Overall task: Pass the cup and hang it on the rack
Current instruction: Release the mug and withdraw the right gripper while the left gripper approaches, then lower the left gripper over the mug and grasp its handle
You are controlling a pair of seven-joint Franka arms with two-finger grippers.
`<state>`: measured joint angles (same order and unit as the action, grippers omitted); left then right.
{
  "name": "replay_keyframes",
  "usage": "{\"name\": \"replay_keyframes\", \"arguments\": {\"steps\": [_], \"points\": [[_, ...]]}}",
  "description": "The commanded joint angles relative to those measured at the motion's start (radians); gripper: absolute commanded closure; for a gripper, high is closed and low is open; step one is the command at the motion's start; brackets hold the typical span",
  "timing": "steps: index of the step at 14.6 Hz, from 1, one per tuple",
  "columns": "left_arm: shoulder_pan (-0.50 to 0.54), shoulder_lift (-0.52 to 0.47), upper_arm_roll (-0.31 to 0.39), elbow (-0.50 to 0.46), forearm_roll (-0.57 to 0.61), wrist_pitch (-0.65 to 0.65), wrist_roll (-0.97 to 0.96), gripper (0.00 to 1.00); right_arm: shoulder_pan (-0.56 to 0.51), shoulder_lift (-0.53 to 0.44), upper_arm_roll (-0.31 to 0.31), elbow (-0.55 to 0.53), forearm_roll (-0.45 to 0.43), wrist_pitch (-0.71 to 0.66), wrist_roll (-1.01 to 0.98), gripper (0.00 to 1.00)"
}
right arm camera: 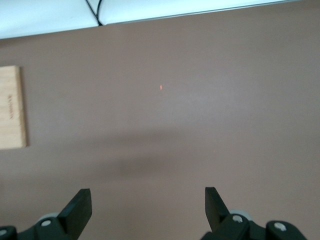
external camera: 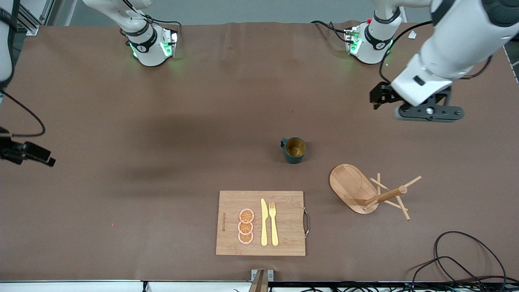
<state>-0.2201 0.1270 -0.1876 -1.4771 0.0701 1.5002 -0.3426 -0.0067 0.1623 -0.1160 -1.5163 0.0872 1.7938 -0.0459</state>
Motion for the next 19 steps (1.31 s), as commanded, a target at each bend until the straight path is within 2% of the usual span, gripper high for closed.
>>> {"name": "replay_keyframes", "arguments": {"steps": [1, 5, 9, 12, 16, 19], "points": [[-0.108, 0.087, -0.001, 0.043, 0.1, 0.014, -0.142, 0.0, 0.004, -0.145, 0.015, -0.148, -0.021, 0.013, -0.008, 0.0], [-0.205, 0.149, -0.001, 0.064, 0.149, 0.049, -0.332, 0.0, 0.004, -0.147, 0.015, -0.116, -0.037, -0.082, -0.002, 0.0], [-0.306, 0.207, -0.001, 0.064, 0.25, 0.055, -0.522, 0.0, -0.016, -0.135, 0.009, 0.005, -0.038, -0.166, -0.008, 0.0], [-0.369, 0.255, -0.001, 0.064, 0.312, 0.058, -0.628, 0.0, -0.025, -0.133, 0.009, 0.005, -0.038, -0.169, -0.008, 0.0], [-0.442, 0.319, 0.0, 0.064, 0.347, 0.118, -0.838, 0.0, -0.004, -0.133, 0.018, 0.005, -0.124, -0.169, -0.006, 0.0], [-0.51, 0.37, 0.0, 0.064, 0.421, 0.124, -1.04, 0.0, -0.01, -0.127, 0.016, 0.007, -0.124, -0.16, -0.009, 0.0]]}}
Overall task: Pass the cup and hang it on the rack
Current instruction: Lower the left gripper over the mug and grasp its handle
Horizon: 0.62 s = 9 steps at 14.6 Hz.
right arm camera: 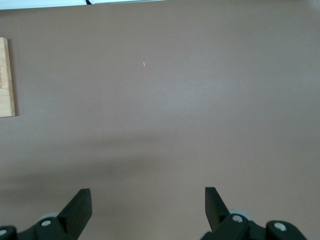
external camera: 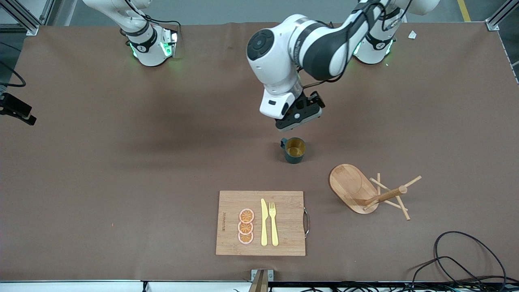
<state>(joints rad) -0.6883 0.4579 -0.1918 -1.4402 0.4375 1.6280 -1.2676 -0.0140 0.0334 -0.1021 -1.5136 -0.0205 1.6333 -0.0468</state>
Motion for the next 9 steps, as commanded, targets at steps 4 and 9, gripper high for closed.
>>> {"name": "replay_keyframes", "arguments": {"steps": [4, 9], "points": [[-0.097, 0.1, 0.005, 0.026, 0.122, 0.015, -0.362, 0.0, 0.014, 0.0, 0.004, 0.01, -0.021, 0.0, -0.007, 0.0], [-0.157, 0.168, 0.005, 0.026, 0.256, 0.027, -0.596, 0.0, 0.016, 0.0, 0.004, 0.016, -0.021, 0.0, -0.001, 0.0]]}}
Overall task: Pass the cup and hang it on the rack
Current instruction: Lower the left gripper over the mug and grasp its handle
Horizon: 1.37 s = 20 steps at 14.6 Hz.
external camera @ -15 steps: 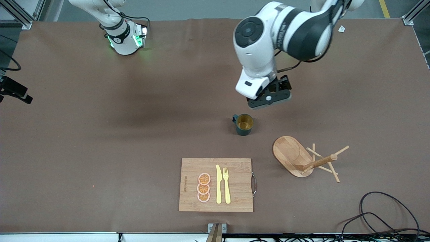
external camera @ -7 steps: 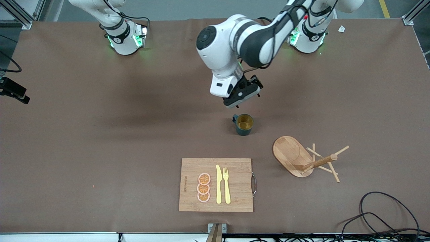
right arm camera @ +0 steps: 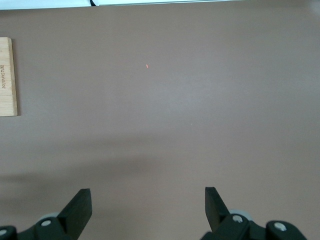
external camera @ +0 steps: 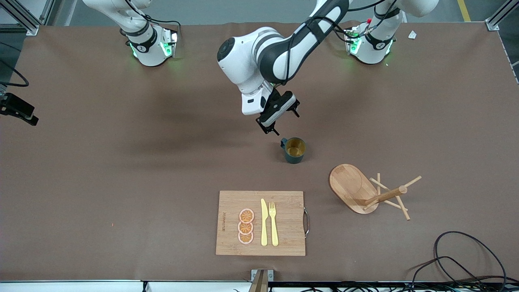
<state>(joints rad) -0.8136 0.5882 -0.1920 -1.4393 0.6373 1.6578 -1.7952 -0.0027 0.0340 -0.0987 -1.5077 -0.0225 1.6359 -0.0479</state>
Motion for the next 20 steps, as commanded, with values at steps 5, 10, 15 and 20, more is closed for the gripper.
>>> {"name": "replay_keyframes", "arguments": {"steps": [5, 10, 15, 20], "points": [[-0.067, 0.096, 0.005, 0.023, 0.172, -0.003, -0.17, 0.0, 0.004, 0.001, 0.001, 0.011, -0.019, -0.002, 0.002, 0.0], [-0.099, 0.131, 0.006, 0.014, 0.238, -0.012, -0.318, 0.04, 0.004, 0.001, -0.001, 0.011, -0.022, -0.001, 0.0, 0.0], [-0.124, 0.133, 0.006, -0.078, 0.35, -0.013, -0.571, 0.01, 0.006, 0.001, 0.001, 0.012, -0.022, 0.001, 0.002, 0.0], [-0.137, 0.162, 0.006, -0.081, 0.386, -0.013, -0.634, 0.0, 0.007, 0.001, 0.001, 0.014, -0.02, 0.007, 0.002, 0.0]]}}
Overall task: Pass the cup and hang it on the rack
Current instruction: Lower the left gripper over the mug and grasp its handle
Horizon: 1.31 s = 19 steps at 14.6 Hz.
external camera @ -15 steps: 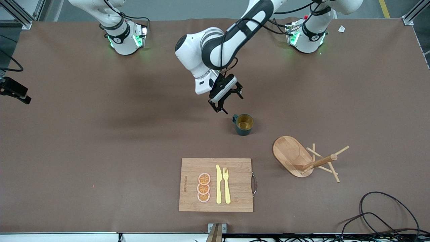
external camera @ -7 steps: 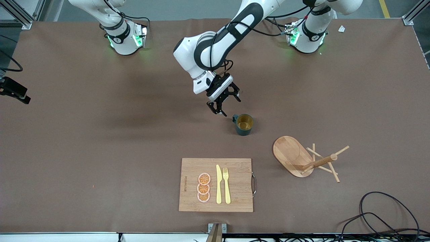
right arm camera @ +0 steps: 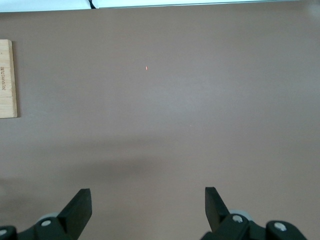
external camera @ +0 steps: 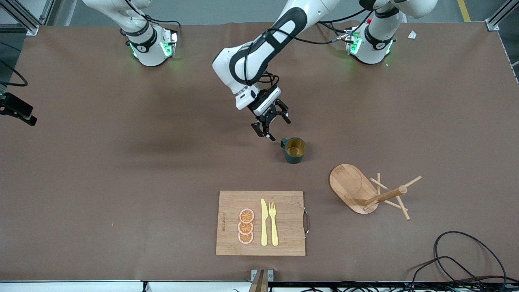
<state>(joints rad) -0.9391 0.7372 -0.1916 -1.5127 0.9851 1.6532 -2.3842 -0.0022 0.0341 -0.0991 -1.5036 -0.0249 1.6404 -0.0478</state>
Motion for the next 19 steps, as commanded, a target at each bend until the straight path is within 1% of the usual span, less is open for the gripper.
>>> {"name": "replay_keyframes", "arguments": {"steps": [1, 3, 5, 7, 9, 12, 15, 17, 19], "points": [[-0.012, 0.028, 0.006, -0.007, 0.058, -0.009, -0.076, 0.0, 0.007, 0.001, 0.001, 0.01, -0.017, 0.004, 0.002, 0.0], [-0.021, 0.042, 0.006, -0.017, 0.066, -0.013, -0.108, 0.0, 0.005, 0.0, 0.001, 0.01, -0.013, 0.012, 0.003, 0.0], [-0.021, 0.041, 0.008, -0.05, 0.09, -0.015, -0.13, 0.0, 0.004, 0.001, 0.001, 0.008, -0.012, 0.016, 0.003, 0.0], [-0.024, 0.066, 0.006, -0.05, 0.119, -0.015, -0.2, 0.0, 0.004, 0.0, 0.001, 0.008, -0.001, 0.024, 0.006, 0.0], [-0.029, 0.073, 0.006, -0.072, 0.125, -0.021, -0.191, 0.01, 0.005, 0.0, 0.001, 0.008, -0.007, 0.036, 0.003, 0.0], [-0.029, 0.093, 0.008, -0.066, 0.127, -0.021, -0.127, 0.06, 0.007, 0.0, 0.002, 0.006, -0.013, 0.044, -0.001, 0.0], [-0.029, 0.109, 0.006, -0.06, 0.125, -0.021, -0.015, 0.16, 0.008, 0.0, 0.001, 0.006, -0.015, 0.044, -0.001, 0.0], [-0.029, 0.123, 0.008, -0.053, 0.125, -0.019, -0.013, 0.19, 0.007, 0.001, 0.001, 0.008, -0.016, 0.044, -0.004, 0.0], [-0.029, 0.151, 0.009, -0.023, 0.135, -0.019, -0.012, 0.21, 0.008, 0.001, 0.001, 0.008, -0.02, 0.044, -0.006, 0.0]]}}
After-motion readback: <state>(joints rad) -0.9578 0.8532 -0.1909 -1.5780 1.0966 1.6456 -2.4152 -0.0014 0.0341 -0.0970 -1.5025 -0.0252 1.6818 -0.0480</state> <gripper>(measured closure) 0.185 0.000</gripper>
